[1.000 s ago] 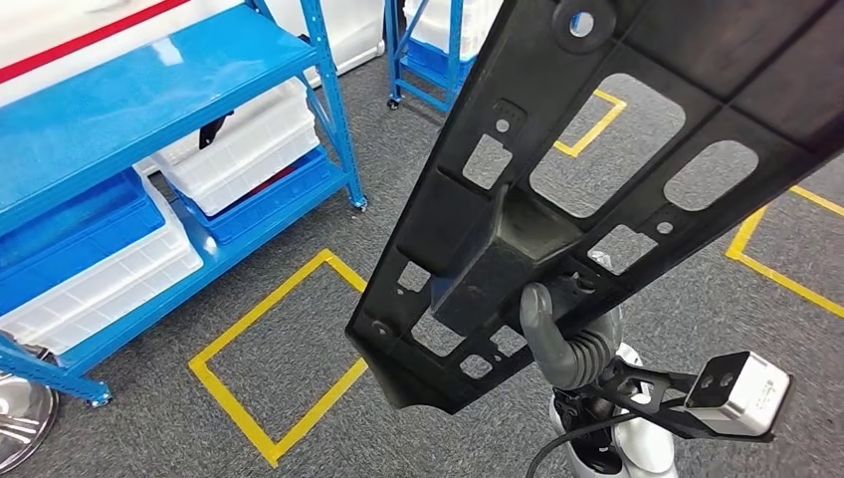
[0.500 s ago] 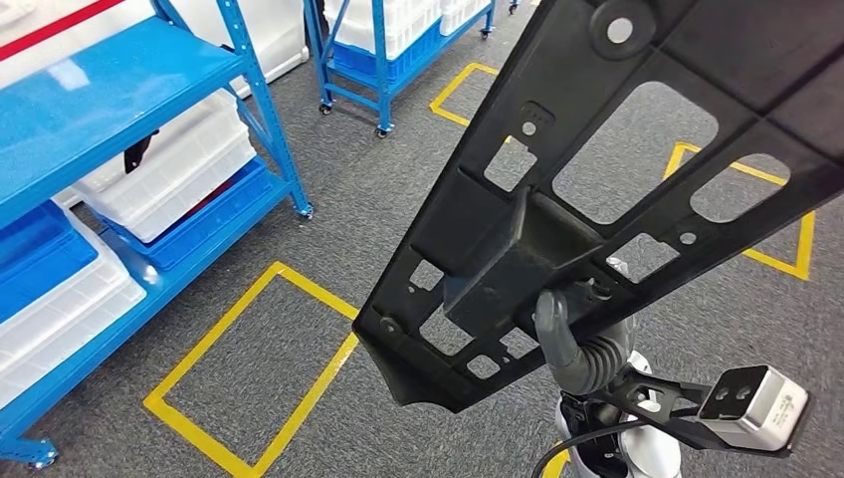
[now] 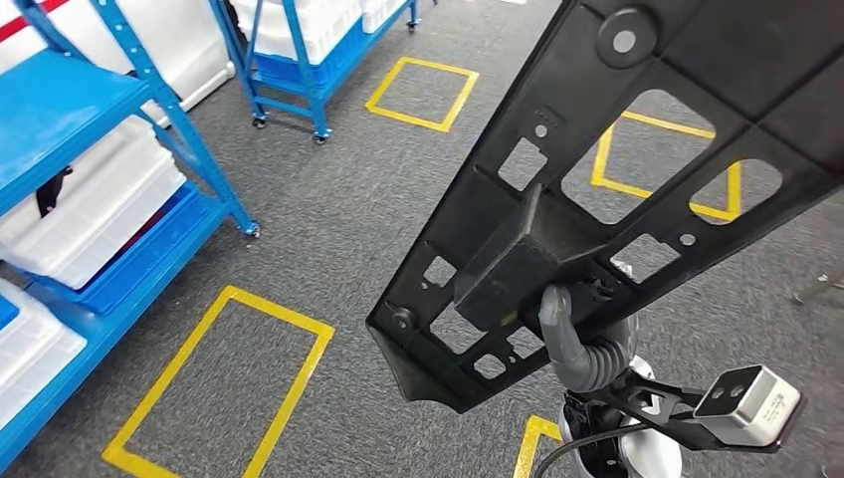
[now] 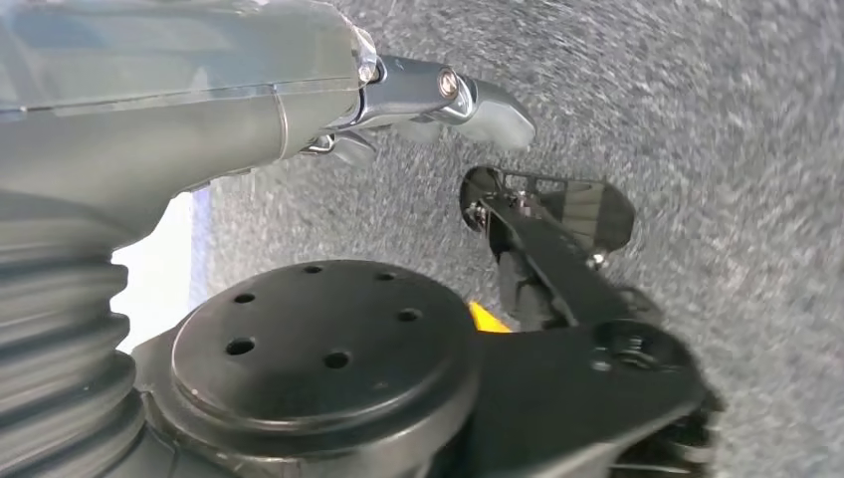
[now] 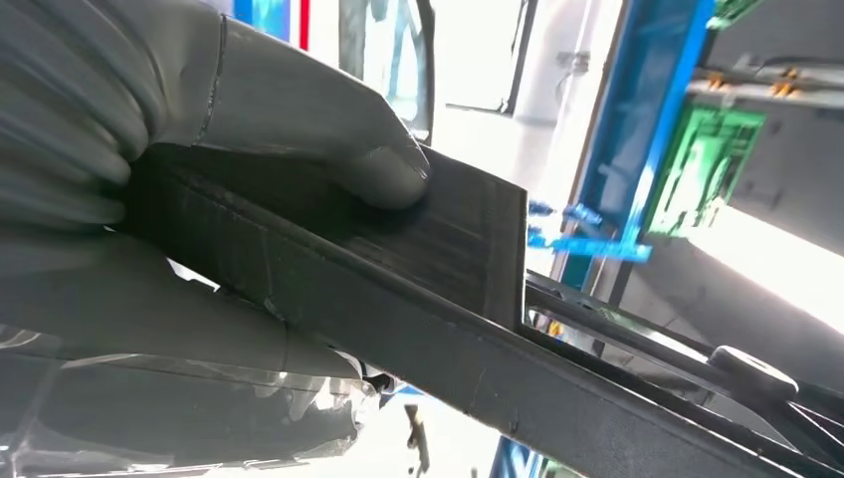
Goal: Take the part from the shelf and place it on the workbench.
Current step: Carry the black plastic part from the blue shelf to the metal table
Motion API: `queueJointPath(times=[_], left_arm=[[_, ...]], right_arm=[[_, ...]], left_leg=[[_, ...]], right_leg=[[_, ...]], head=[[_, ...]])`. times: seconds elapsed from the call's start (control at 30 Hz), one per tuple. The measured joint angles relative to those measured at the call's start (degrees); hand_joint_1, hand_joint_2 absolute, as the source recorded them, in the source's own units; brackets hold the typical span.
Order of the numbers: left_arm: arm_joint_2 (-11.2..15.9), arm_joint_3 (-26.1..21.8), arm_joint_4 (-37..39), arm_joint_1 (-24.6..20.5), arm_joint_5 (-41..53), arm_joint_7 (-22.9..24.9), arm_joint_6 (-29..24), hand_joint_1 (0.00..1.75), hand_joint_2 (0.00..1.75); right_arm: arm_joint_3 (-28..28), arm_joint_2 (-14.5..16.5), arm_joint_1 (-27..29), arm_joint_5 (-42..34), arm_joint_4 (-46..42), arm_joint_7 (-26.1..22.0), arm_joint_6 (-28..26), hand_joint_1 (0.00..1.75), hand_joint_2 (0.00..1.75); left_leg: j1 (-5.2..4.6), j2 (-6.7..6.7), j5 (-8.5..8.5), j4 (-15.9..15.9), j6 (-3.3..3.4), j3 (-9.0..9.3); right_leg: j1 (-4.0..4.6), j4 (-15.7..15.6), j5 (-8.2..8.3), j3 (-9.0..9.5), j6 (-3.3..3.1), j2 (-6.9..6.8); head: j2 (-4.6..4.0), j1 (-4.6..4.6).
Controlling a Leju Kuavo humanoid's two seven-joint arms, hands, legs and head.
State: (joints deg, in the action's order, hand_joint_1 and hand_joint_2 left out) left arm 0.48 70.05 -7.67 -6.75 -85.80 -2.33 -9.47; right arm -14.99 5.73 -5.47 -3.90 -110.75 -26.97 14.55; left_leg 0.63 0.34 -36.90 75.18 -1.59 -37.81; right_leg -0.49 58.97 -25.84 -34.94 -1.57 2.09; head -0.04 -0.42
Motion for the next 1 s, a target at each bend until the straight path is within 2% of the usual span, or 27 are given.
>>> queueJointPath(times=[0.03,0.07,0.13,0.17,0.2,0.27,0.3,0.33,0.37,0.4,0.43,0.47,0.5,0.53,0.57,0.6,0.67,0.7,0.73,0.77,0.8,0.87,0.9,0.93,0.97,1.0], left_arm=[[-0.02,0.11,0.00,0.00,0.12,-0.09,0.12,0.00,1.75],[-0.04,0.19,0.00,-0.03,0.18,-0.22,0.24,0.00,1.75],[-0.07,0.29,0.00,-0.10,0.26,-0.65,0.51,0.00,1.75],[-0.10,0.37,0.00,-0.13,0.34,-0.85,0.65,0.00,1.75],[-0.15,0.47,0.00,-0.16,0.45,-1.01,0.80,0.00,1.75],[-0.38,0.69,0.00,-0.28,0.66,-0.99,1.23,0.00,1.75],[-0.51,0.81,0.00,-0.36,0.73,-0.81,1.45,0.00,1.75],[-0.62,0.93,0.00,-0.42,0.79,-0.58,1.64,0.00,1.75],[-0.71,1.06,0.00,-0.44,0.86,-0.31,1.77,0.00,1.75],[-0.76,1.20,0.00,-0.40,0.91,-0.05,1.85,0.00,1.75],[-0.83,1.34,0.00,-0.30,0.98,0.18,1.90,0.00,1.75],[-0.91,1.48,0.00,-0.18,1.06,0.43,1.94,0.00,1.75],[-1.02,1.62,0.00,-0.10,1.14,0.68,1.95,0.00,1.75],[-1.12,1.75,0.00,-0.09,1.23,0.92,1.95,0.00,1.75],[-1.26,1.87,0.00,-0.13,1.29,1.17,1.95,0.00,1.75],[-1.41,1.97,0.00,-0.19,1.33,1.39,1.95,0.00,1.75],[-1.71,2.08,0.00,-0.29,1.37,1.76,1.93,0.00,1.75],[-1.84,2.13,0.00,-0.30,1.36,1.95,1.90,0.00,1.75],[-1.97,2.18,0.00,-0.31,1.36,2.10,1.86,0.00,1.75],[-2.09,2.26,0.00,-0.37,1.35,2.22,1.84,0.00,1.75],[-2.20,2.35,0.00,-0.45,1.36,2.33,1.82,0.00,1.75],[-2.34,2.52,0.00,-0.56,1.39,2.59,1.83,0.00,1.75],[-2.38,2.60,0.00,-0.52,1.42,2.75,1.84,0.00,1.75],[-2.40,2.68,0.00,-0.41,1.46,2.90,1.87,0.00,1.75],[-2.43,2.79,0.00,-0.29,1.48,2.98,1.90,0.00,1.75],[-2.44,2.87,0.00,-0.19,1.45,3.03,1.93,0.00,1.75]], right_arm=[[0.01,0.00,0.10,0.13,0.02,0.01,0.01,1.75,1.75],[0.02,0.00,0.13,0.21,0.03,0.02,0.06,1.75,1.75],[0.02,0.00,0.07,0.25,0.09,0.03,0.13,1.75,1.75],[0.02,0.01,-0.03,0.25,0.17,0.05,0.15,1.75,1.75],[0.02,0.02,-0.12,0.25,0.30,0.08,0.19,1.75,1.75],[0.04,0.03,-0.26,0.26,0.60,0.33,0.24,1.75,1.75],[0.09,0.02,-0.29,0.28,0.71,0.55,0.21,1.75,1.75],[0.14,0.02,-0.37,0.30,0.79,0.78,0.16,1.75,1.75],[0.18,0.02,-0.48,0.33,0.87,0.97,0.12,1.75,1.75],[0.21,0.02,-0.56,0.37,0.97,1.09,0.09,1.75,1.75],[0.22,0.02,-0.62,0.39,1.11,1.18,0.10,1.75,1.75],[0.23,0.01,-0.59,0.41,1.27,1.27,0.10,1.75,1.75],[0.25,0.01,-0.51,0.41,1.42,1.45,0.10,1.75,1.75],[0.28,-0.01,-0.44,0.41,1.54,1.67,0.09,1.75,1.75],[0.32,-0.01,-0.37,0.41,1.61,1.89,0.08,1.75,1.75],[0.36,-0.02,-0.33,0.41,1.63,2.09,0.07,1.75,1.75],[0.40,-0.02,-0.33,0.41,1.62,2.36,0.07,1.75,1.75],[0.43,-0.02,-0.34,0.41,1.60,2.55,0.08,1.75,1.75],[0.46,-0.03,-0.32,0.41,1.58,2.79,0.09,1.75,1.75],[0.53,-0.04,-0.29,0.41,1.57,3.01,0.10,1.75,1.75],[0.61,-0.05,-0.25,0.42,1.55,3.16,0.11,1.75,1.75],[0.75,-0.06,-0.34,0.38,1.53,3.23,0.13,1.75,1.75],[0.79,-0.06,-0.38,0.35,1.54,3.23,0.15,1.75,1.75],[0.81,-0.06,-0.42,0.30,1.60,3.23,0.17,1.75,1.75],[0.82,-0.06,-0.39,0.20,1.72,3.22,0.24,1.75,1.75],[0.84,-0.07,-0.36,0.10,1.88,3.21,0.35,1.75,1.75]], left_leg=[[0.01,-0.12,1.41,-1.21,0.13,0.38],[0.03,-0.49,3.63,-4.54,0.30,1.75],[0.18,-2.67,7.44,-12.59,0.66,5.11],[0.22,-3.68,8.29,-15.12,0.81,6.16],[0.18,-4.31,8.45,-16.28,0.96,6.59],[0.08,-3.57,8.63,-16.73,1.44,6.70],[0.08,-2.87,8.90,-17.02,1.84,6.76],[0.13,-2.17,9.18,-17.33,2.30,6.79],[0.13,-1.44,9.41,-17.62,2.69,6.77],[0.00,-0.71,9.54,-17.70,2.93,6.72],[-0.15,0.03,9.57,-17.70,3.06,6.60],[-0.29,0.82,9.57,-17.68,3.09,6.49],[-0.39,1.62,9.56,-17.65,3.11,6.42],[-0.46,2.39,9.54,-17.63,3.11,6.39],[-0.51,3.08,9.49,-17.61,3.09,6.41],[-0.57,3.72,9.43,-17.61,3.04,6.49],[-0.86,4.79,9.22,-17.54,2.72,6.63],[-0.98,5.28,9.10,-17.51,2.49,6.70],[-1.06,5.81,9.03,-17.52,2.25,6.75],[-1.08,6.37,8.97,-17.55,2.01,6.88],[-1.00,6.26,8.73,-17.38,1.72,6.90],[-0.77,3.84,6.72,-14.66,1.25,5.86],[-0.58,2.06,4.87,-11.51,1.08,4.45],[-0.49,0.82,2.85,-7.51,0.97,2.62],[-0.43,0.27,1.31,-3.61,0.87,0.77],[-0.37,0.07,0.77,-1.08,0.78,-0.50]], right_leg=[[0.04,0.06,0.01,0.04,0.00,0.82],[0.04,0.16,0.00,0.09,0.01,1.62],[0.03,0.48,0.00,-0.01,0.21,3.14],[0.01,0.61,0.10,-0.21,0.48,3.79],[-0.07,0.66,0.26,-0.48,0.83,4.38],[-0.22,0.49,0.73,-0.92,1.69,5.57],[-0.22,0.63,0.62,-1.15,1.99,5.20],[-0.12,1.50,-0.06,-1.63,2.21,4.08],[-0.02,3.57,-1.42,-2.61,2.36,2.42],[0.02,6.79,-3.29,-4.08,2.47,0.48],[-0.01,10.66,-5.20,-5.83,2.61,-0.73],[-0.09,14.04,-6.53,-7.34,2.74,-1.34],[-0.17,15.82,-6.89,-8.06,2.81,-1.63],[-0.22,15.44,-6.22,-7.66,2.81,-1.82],[-0.23,12.77,-4.69,-6.06,2.72,-2.14],[-0.13,8.63,-2.91,-3.61,2.52,-3.01],[0.52,1.61,-0.95,0.31,1.95,-5.20],[0.83,-0.02,-0.77,1.11,1.69,-5.81],[1.08,-0.37,-0.89,1.11,1.50,-5.69],[1.02,-0.52,-0.72,1.00,1.27,-4.96],[0.87,-0.76,-0.54,1.04,1.05,-4.35],[0.45,-1.28,-0.13,1.19,0.46,-3.13],[0.31,-1.40,0.01,1.24,0.26,-2.54],[0.28,-1.39,0.06,1.18,0.11,-1.88],[0.28,-1.34,0.08,1.12,0.06,-1.18],[0.28,-1.26,0.09,1.07,0.05,-0.39]], head=[[0.00,0.00],[0.00,0.00],[0.00,0.03],[0.00,0.03],[0.00,0.04],[0.00,0.04],[0.00,0.08],[0.00,0.14],[0.00,0.21],[0.00,0.27],[0.00,0.32],[0.00,0.32],[0.00,0.32],[0.00,0.33],[0.00,0.33],[0.00,0.33],[0.00,0.32],[0.00,0.31],[0.00,0.31],[0.00,0.30],[0.00,0.29],[0.00,0.20],[0.00,0.14],[0.00,0.08],[0.00,0.04],[0.00,0.04]])
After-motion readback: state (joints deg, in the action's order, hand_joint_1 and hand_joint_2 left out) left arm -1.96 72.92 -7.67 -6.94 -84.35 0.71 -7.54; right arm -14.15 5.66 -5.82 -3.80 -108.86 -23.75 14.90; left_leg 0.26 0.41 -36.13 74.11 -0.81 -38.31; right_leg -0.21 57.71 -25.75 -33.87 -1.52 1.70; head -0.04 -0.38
